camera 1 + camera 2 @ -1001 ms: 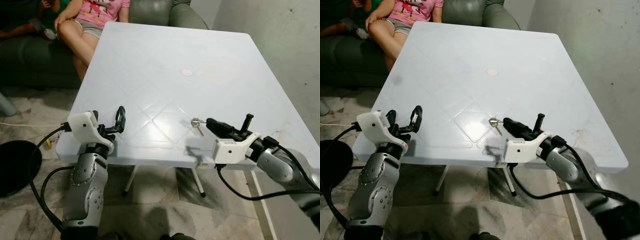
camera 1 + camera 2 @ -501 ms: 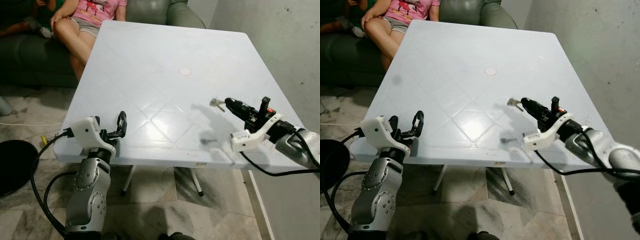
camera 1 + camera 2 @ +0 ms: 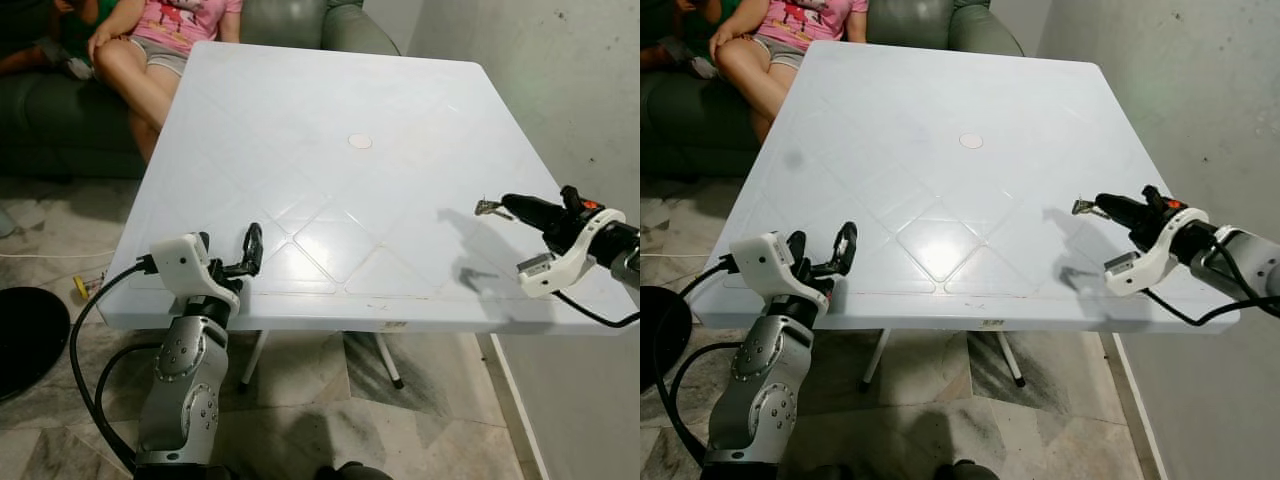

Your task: Hang keys on a hook

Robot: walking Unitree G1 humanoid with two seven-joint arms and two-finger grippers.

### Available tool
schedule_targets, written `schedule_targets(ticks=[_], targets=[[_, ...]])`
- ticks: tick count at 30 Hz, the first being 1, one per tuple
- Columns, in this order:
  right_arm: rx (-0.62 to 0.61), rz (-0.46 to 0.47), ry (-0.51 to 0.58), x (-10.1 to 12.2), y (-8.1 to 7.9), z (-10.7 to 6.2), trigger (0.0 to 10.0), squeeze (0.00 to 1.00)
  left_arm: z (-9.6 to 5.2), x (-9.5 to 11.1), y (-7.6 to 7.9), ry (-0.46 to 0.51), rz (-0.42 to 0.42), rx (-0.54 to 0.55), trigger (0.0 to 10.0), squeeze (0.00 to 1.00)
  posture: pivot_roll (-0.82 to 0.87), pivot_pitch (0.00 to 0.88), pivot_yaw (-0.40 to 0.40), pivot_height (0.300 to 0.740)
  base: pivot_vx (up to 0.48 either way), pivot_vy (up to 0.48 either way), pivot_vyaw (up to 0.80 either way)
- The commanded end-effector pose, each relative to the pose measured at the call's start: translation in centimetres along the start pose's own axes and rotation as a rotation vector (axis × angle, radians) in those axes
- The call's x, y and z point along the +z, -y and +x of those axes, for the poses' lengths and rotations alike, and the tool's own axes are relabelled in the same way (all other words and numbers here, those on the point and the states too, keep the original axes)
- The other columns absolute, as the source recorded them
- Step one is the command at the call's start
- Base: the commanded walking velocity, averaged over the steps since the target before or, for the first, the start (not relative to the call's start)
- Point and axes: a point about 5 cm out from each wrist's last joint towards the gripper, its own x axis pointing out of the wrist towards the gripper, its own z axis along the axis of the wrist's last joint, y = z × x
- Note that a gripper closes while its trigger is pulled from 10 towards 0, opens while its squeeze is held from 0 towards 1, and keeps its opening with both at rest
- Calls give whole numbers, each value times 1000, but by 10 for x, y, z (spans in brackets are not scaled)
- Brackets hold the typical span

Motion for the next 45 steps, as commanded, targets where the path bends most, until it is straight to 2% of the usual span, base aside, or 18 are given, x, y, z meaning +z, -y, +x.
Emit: schedule_targets(ticks=[1,6,11,13,14,16,17,18,20,21,22,23,24,26,28,36,40,45], targets=[[32,-63,-116,-20,0,-3,10000,0,-2,-2,8,-4,-30,-18,10000,0,-27,157,-112,732,0,0,0],[34,-113,-390,-57,4,-10,10000,0,-3,-3,11,-6,-39,-20,10000,0,-24,160,-110,732,0,0,0],[2,-171,-411,-62,7,-12,10000,0,-3,-2,12,-4,-40,-18,10000,0,-22,161,-109,732,0,0,0],[-177,386,-642,-74,1,-19,10000,0,-3,-2,12,-5,-43,-18,10000,0,-21,162,-111,732,0,0,0],[-177,386,-642,-74,1,-19,10000,0,-3,-2,12,-5,-43,-18,10000,0,-21,162,-111,732,0,0,0],[-330,1135,-569,-50,3,7,10000,0,-3,-2,13,-5,-46,-18,10000,0,-20,163,-112,732,0,0,0],[-330,1135,-569,-50,3,7,10000,0,-3,-2,13,-5,-46,-18,10000,0,-20,163,-112,732,0,0,0],[-388,1667,-423,-30,13,25,10000,0,-3,-2,13,-6,-51,-19,10000,0,-20,163,-112,732,0,0,0],[-476,2050,-236,-16,30,32,10000,0,-2,-2,14,-5,-53,-20,10000,0,-21,164,-112,732,0,0,0],[-506,2143,-182,-13,35,33,10000,0,-2,-1,15,-5,-53,-20,10000,0,-21,164,-112,732,0,0,0],[-574,2450,-18,-8,47,33,10000,0,-2,-1,15,-3,-56,-22,10000,0,-21,164,-112,732,0,0,0],[-574,2450,-18,-8,47,33,10000,0,-2,-1,15,-3,-56,-22,10000,0,-21,164,-112,732,0,0,0],[-664,2630,139,1,56,33,10000,0,-1,0,16,2,-62,-24,10000,0,-16,163,-110,732,0,0,0],[-717,2632,222,10,61,31,10000,0,0,1,16,5,-62,-24,10000,0,-16,163,-110,732,0,0,0],[-643,2498,152,27,59,34,10000,0,1,3,17,10,-64,-27,10000,0,-14,161,-106,732,0,0,0],[-695,2684,207,51,68,22,10000,0,15,19,19,57,-53,-61,10000,0,-3,147,-88,732,0,0,0],[-781,2691,216,57,75,22,10000,0,24,29,21,82,-37,-81,10000,0,3,138,-81,732,0,0,0],[-806,2566,191,67,84,18,10000,0,29,41,19,109,-7,-82,10000,0,11,125,-77,732,0,0,0]])
